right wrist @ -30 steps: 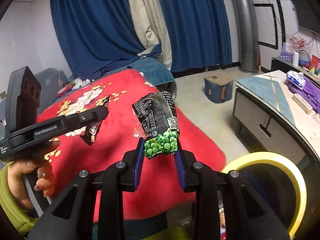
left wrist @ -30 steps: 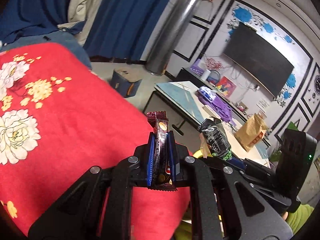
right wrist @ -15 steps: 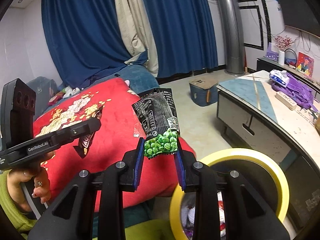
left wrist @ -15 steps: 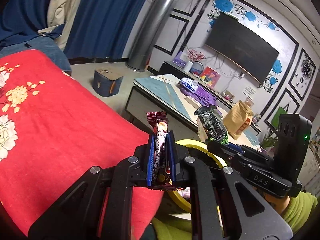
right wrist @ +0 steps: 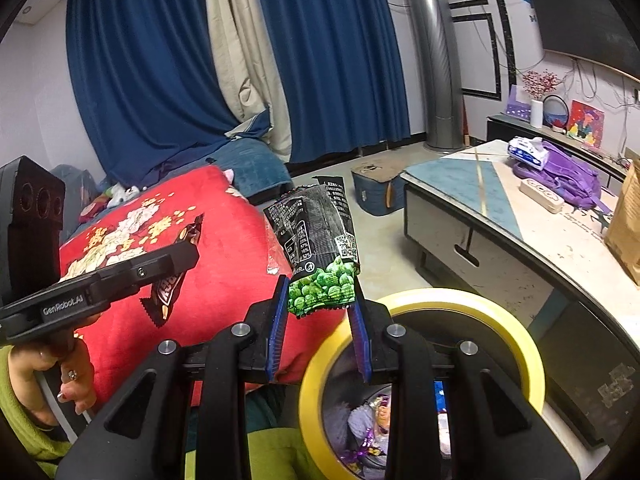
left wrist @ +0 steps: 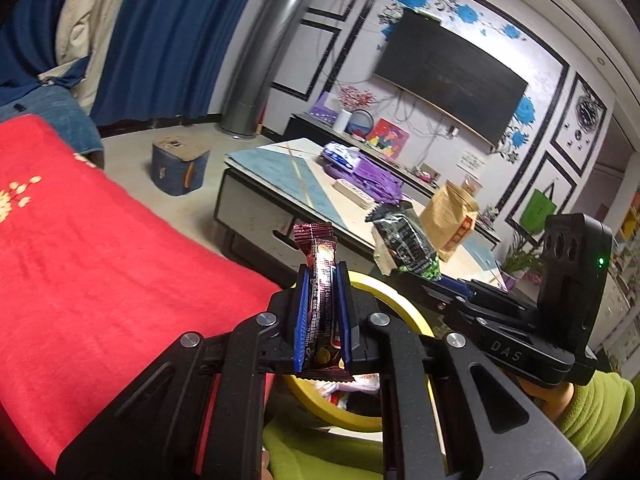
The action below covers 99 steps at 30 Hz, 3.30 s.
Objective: Collect trash
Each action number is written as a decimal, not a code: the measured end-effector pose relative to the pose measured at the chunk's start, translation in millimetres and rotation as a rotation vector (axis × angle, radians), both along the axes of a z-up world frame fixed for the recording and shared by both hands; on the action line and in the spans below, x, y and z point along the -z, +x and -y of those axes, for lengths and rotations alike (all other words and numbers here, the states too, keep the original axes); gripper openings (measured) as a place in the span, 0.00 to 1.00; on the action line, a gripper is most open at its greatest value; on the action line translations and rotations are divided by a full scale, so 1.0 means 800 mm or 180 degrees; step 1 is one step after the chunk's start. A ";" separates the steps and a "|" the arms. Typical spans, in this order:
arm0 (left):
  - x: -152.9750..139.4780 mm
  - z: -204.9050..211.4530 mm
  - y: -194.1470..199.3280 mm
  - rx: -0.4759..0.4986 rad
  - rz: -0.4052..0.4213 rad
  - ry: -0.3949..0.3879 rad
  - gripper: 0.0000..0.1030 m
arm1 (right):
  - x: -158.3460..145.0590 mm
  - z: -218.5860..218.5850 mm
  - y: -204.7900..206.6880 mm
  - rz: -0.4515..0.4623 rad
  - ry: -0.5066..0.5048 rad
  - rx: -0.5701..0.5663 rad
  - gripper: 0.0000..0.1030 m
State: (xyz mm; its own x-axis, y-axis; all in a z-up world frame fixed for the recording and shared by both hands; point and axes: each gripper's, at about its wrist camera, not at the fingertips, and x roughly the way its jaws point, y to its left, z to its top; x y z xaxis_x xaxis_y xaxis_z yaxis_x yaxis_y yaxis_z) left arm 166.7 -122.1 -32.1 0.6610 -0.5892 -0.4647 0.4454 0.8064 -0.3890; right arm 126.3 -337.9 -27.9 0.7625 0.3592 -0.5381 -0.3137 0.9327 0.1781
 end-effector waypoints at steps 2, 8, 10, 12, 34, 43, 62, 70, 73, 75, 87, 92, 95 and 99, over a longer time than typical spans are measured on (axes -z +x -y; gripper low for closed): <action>0.000 0.009 0.001 0.0057 0.0011 0.0018 0.08 | 0.001 0.008 -0.001 -0.0009 0.0002 0.0039 0.27; 0.005 0.033 0.003 0.0198 0.0005 0.0063 0.08 | 0.006 0.034 -0.006 -0.0035 0.0004 0.0192 0.27; 0.008 0.038 0.004 0.0229 0.0008 0.0080 0.08 | 0.010 0.043 -0.008 -0.0052 0.0006 0.0250 0.27; 0.010 0.045 0.004 0.0266 0.0017 0.0093 0.08 | 0.013 0.050 -0.010 -0.0058 -0.0005 0.0286 0.27; 0.041 0.120 0.001 0.0659 0.0021 0.0276 0.08 | 0.070 0.115 -0.025 -0.0217 -0.0064 0.0698 0.27; 0.054 0.135 0.002 0.0788 -0.0050 0.0340 0.08 | 0.089 0.124 -0.024 -0.0373 -0.0072 0.0762 0.29; 0.063 0.154 0.032 0.0789 -0.0263 0.0361 0.09 | 0.092 0.132 -0.021 -0.0401 -0.0040 0.0837 0.35; 0.059 0.151 0.037 0.0733 -0.0274 0.0293 0.42 | 0.092 0.137 -0.022 -0.0383 -0.0036 0.0868 0.46; 0.060 0.146 0.038 0.0651 -0.0296 0.0290 0.55 | 0.090 0.140 -0.022 -0.0365 -0.0039 0.0914 0.49; 0.060 0.142 0.039 0.0603 -0.0325 0.0264 0.63 | 0.087 0.141 -0.024 -0.0344 -0.0042 0.0946 0.56; 0.050 0.113 0.036 0.0316 -0.0393 0.0291 0.90 | 0.064 0.139 -0.043 -0.0132 -0.0140 0.1036 0.84; 0.041 0.095 0.030 0.0176 -0.0342 0.0349 0.90 | 0.050 0.124 -0.050 -0.0031 -0.0224 0.1002 0.94; 0.035 0.080 0.025 0.0053 -0.0307 0.0389 0.90 | 0.045 0.114 -0.052 0.0004 -0.0245 0.0965 0.94; 0.026 0.052 0.015 -0.0159 -0.0235 0.0446 0.90 | 0.035 0.094 -0.055 0.0088 -0.0278 0.0898 0.94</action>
State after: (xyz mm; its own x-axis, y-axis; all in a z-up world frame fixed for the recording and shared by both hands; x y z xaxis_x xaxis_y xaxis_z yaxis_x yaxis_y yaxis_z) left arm 179.0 -164.0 -52.7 0.6490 -0.4824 -0.5883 0.3777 0.8756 -0.3012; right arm 82.1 -413.3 -55.7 0.8405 0.0840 -0.5353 -0.0433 0.9952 0.0882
